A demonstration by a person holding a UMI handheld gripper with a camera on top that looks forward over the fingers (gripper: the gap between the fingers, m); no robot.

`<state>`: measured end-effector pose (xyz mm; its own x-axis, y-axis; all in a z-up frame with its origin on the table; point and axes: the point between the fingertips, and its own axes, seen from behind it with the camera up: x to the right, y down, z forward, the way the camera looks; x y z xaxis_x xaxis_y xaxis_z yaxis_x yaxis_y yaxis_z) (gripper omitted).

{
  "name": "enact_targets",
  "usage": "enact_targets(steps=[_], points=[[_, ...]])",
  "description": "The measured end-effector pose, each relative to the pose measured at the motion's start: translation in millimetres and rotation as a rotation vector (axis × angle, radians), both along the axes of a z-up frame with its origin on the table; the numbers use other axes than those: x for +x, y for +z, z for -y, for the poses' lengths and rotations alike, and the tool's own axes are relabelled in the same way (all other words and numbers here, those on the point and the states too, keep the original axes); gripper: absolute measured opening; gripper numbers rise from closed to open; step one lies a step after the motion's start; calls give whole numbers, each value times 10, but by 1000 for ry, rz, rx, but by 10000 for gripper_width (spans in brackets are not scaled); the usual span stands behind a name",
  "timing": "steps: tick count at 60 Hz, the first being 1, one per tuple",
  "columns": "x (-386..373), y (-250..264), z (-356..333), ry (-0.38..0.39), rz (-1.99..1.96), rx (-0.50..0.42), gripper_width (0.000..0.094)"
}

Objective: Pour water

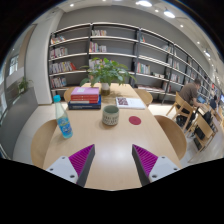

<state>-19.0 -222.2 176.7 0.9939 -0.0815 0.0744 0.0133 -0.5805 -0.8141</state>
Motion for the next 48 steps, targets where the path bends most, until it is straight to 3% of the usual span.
enact_targets(steps=[17, 33, 48], points=[[-1516, -712, -557, 236, -58, 27, 765], [-2265, -697, -1622, 249, -135, 131, 765], [-2365, -819, -2349, 231, -121, 221, 756]])
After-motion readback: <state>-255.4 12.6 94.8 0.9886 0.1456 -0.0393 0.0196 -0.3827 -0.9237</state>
